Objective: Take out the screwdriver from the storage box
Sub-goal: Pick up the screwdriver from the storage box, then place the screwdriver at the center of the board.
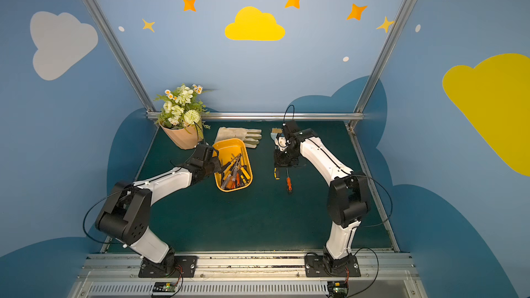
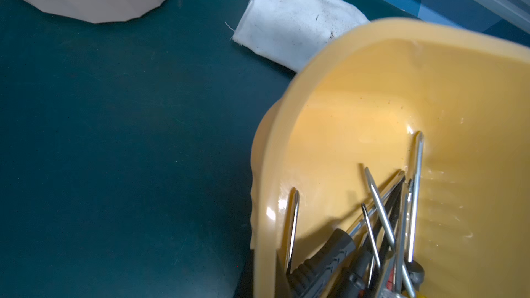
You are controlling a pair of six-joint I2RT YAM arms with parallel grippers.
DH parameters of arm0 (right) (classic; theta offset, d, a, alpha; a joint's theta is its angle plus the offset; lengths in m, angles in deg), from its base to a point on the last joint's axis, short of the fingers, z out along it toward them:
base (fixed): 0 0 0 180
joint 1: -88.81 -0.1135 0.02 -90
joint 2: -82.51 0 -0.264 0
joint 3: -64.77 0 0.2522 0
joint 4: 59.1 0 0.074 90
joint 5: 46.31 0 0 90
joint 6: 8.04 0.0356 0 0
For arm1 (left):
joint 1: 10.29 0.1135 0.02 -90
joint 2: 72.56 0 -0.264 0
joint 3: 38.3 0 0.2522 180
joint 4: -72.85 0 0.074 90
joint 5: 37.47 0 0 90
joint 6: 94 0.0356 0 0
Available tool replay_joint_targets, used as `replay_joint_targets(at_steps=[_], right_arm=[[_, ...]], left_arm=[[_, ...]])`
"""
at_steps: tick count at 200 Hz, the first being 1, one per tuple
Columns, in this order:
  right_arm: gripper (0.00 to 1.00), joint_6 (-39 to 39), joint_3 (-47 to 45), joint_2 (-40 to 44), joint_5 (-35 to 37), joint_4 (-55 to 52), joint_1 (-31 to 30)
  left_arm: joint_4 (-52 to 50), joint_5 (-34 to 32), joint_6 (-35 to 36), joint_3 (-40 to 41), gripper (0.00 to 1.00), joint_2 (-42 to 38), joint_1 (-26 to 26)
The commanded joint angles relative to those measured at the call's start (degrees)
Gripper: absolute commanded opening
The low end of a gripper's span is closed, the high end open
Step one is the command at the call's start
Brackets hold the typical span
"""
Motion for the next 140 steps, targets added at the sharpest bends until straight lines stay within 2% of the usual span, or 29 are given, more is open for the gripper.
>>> replay_joint_targets(at_steps=[1, 55, 108, 140], right_arm=[[0.00, -2.8, -3.0, 0.9, 2.9, -4.8, 3.4], [0.00, -6.3, -3.5, -3.6, 9.7, -7.2, 8.9], [0.00, -7.2, 4.7, -13.8, 15.0, -10.4, 9.4], [0.00, -6.0, 9.0, -18.4, 14.9, -9.8, 9.7]], left_arm=[[1.9, 1.2, -1.3, -2.5, 0.02, -0.1, 0.0], [0.8, 1.2, -1.1, -3.0, 0.02, -0.4, 0.0], [0.3, 0.8, -1.4, -2.9, 0.02, -0.4, 0.0], [-0.3, 0.7, -1.2, -3.2, 0.02, -0.4, 0.0]])
